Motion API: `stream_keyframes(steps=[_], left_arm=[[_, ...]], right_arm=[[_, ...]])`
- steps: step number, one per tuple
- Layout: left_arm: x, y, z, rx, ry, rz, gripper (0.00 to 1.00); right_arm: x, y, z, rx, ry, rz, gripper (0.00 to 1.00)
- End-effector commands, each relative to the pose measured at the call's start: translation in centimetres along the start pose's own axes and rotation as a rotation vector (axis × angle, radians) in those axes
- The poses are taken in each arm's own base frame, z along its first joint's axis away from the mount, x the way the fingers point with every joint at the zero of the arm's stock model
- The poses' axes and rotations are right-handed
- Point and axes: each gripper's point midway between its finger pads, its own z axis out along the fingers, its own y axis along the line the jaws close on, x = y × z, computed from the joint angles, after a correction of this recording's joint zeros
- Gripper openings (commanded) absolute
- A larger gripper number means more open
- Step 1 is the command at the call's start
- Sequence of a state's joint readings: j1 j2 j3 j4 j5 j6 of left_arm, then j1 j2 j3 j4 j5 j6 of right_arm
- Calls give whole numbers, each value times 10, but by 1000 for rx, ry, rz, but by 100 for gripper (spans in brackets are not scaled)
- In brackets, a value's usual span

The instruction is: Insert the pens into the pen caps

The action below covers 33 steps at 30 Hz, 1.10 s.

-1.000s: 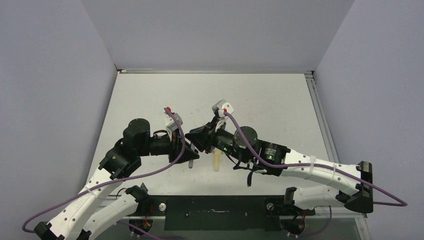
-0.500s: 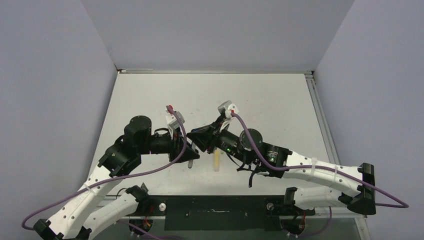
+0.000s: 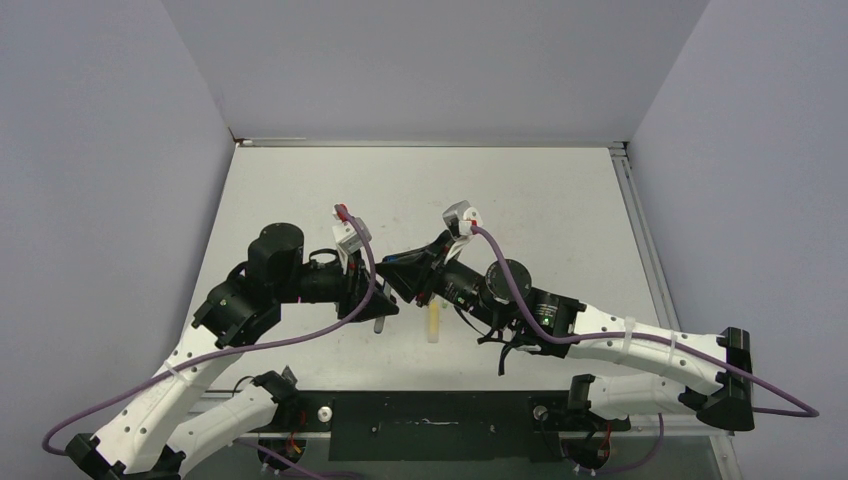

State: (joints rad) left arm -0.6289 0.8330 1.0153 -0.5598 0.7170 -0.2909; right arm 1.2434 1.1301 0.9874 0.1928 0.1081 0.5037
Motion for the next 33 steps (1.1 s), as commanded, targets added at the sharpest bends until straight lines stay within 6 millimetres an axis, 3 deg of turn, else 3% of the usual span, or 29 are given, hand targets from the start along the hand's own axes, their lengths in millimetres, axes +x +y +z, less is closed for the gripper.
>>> stream_keyframes(steps=[1, 5, 9, 17, 23, 30, 33], left_arm=[[-166, -33, -44, -84, -566, 319, 0], [-172, -37, -45, -75, -577, 329, 0], [-170, -38, -43, -62, -568, 323, 0], [-128, -29, -30, -10, -481, 247, 0], [-90, -22, -23, 19, -411, 194, 0], [-57, -16, -16, 45, -347, 147, 0], [-46, -13, -15, 50, -322, 130, 0]], right_arm=[[186, 4, -76, -109, 706, -33, 5], [189, 7, -78, -112, 710, -37, 5], [176, 5, -73, -81, 666, -48, 5], [125, 2, -49, 21, 503, -92, 5], [80, 12, -35, 42, 369, -81, 5], [69, 17, -20, 55, 330, -79, 5], [64, 20, -15, 54, 315, -84, 12]])
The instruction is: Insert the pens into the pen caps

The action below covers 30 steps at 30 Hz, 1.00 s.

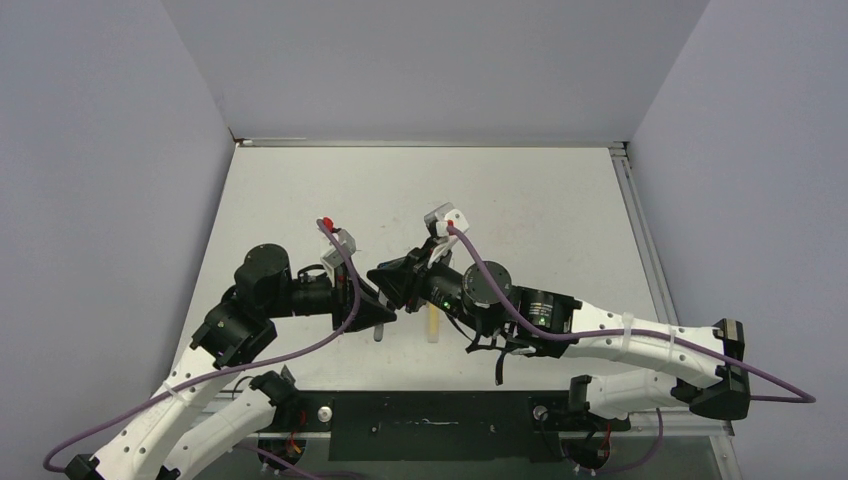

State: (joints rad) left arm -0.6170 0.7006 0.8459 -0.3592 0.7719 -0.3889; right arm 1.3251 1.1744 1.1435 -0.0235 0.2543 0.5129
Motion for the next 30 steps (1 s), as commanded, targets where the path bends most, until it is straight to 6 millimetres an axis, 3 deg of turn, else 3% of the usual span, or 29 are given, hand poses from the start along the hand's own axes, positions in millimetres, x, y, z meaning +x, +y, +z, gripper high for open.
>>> stream_keyframes(steps=[1, 5, 17, 24, 27, 30], left_arm=[[-53, -2, -5, -26, -210, 125, 0], [-42, 1, -5, -29, -193, 107, 0], [-13, 10, 0, -21, -137, 24, 0], [-3, 23, -2, -87, -130, -31, 0], [1, 33, -3, -147, -132, -67, 0], [8, 45, -5, -212, -128, -114, 0]], right_arm=[[64, 9, -9, -39, 242, -87, 15], [49, 5, -5, -3, 200, -118, 25], [-20, 5, -5, 58, 12, -126, 50], [-51, -2, -13, 104, -70, -134, 58], [-56, -14, -19, 156, -71, -166, 63], [-52, -41, -24, 286, -47, -202, 64]])
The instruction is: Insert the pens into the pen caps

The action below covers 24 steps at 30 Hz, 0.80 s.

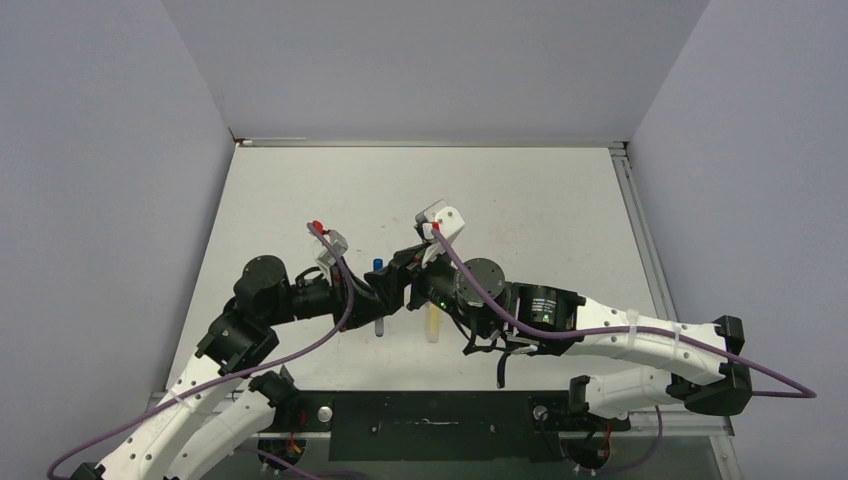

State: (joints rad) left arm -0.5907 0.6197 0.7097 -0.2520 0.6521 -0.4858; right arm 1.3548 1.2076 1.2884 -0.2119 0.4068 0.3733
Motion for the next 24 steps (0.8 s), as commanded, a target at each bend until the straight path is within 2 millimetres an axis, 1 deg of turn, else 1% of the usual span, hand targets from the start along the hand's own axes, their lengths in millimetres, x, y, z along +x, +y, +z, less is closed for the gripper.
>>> stream_keyframes(steps=[1, 3, 6, 12, 15, 20, 24], left_arm=[[1, 21, -2, -124, -29, -61, 0], [5, 34, -2, -186, -38, -104, 0], [15, 56, -1, -290, -27, -174, 0], [44, 106, -4, -543, 60, -303, 0], [56, 126, -5, -648, 91, -352, 0], [67, 157, -5, -789, 120, -382, 0], [73, 182, -4, -893, 138, -371, 0]], right_arm=[[-22, -41, -13, 191, -32, -41, 65], [-11, -56, -12, 265, 9, -73, 67], [6, -74, -10, 336, 68, -104, 70], [42, -106, -4, 372, 218, -124, 70], [60, -121, -3, 390, 283, -118, 70], [94, -134, -3, 404, 390, -113, 71], [120, -137, -3, 391, 480, -102, 71]])
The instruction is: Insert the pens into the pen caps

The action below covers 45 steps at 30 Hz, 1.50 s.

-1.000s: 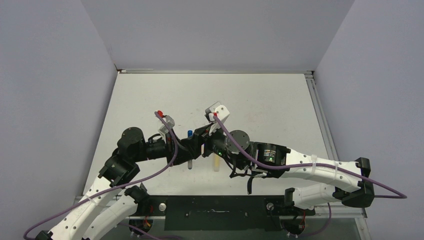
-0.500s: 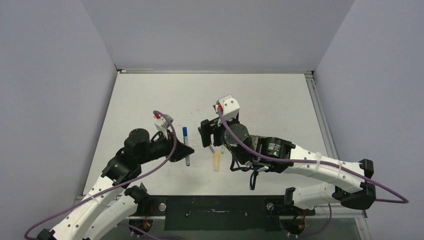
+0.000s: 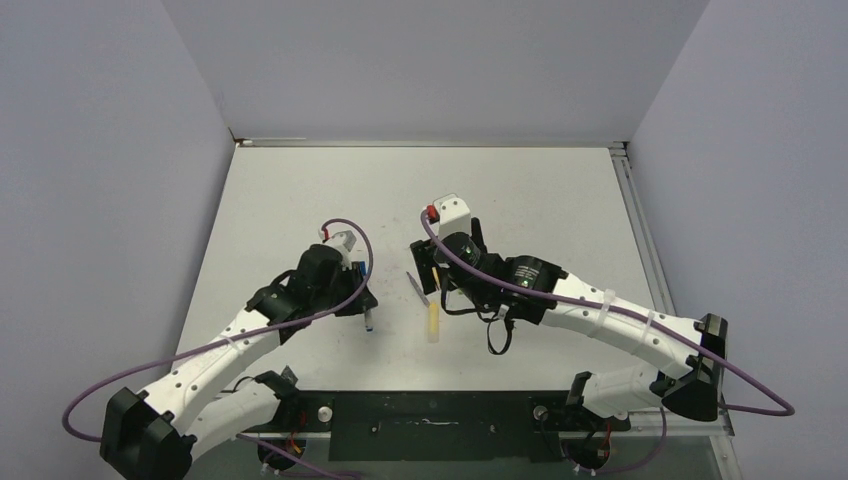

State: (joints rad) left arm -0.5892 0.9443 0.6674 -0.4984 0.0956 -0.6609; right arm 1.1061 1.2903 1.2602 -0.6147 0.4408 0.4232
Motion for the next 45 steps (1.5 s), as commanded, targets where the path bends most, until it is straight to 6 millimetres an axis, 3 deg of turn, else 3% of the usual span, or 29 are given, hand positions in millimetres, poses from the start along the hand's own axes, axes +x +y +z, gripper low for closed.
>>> stream_keyframes(steps=[1, 14, 24, 34, 45], left_arm=[[-23, 19, 14, -141, -73, -13, 0], [-14, 68, 66, -413, 50, 45, 0], [-3, 92, 87, -534, 130, 72, 1], [6, 102, 88, -579, 161, 83, 31], [-6, 94, 83, -567, 135, 87, 51]], right_arm=[[33, 6, 10, -36, 122, -10, 71], [77, 5, 22, -87, 231, 14, 72], [103, 3, 25, -104, 280, 24, 72], [111, 1, 24, -113, 292, 38, 72], [101, 0, 19, -115, 271, 42, 72]])
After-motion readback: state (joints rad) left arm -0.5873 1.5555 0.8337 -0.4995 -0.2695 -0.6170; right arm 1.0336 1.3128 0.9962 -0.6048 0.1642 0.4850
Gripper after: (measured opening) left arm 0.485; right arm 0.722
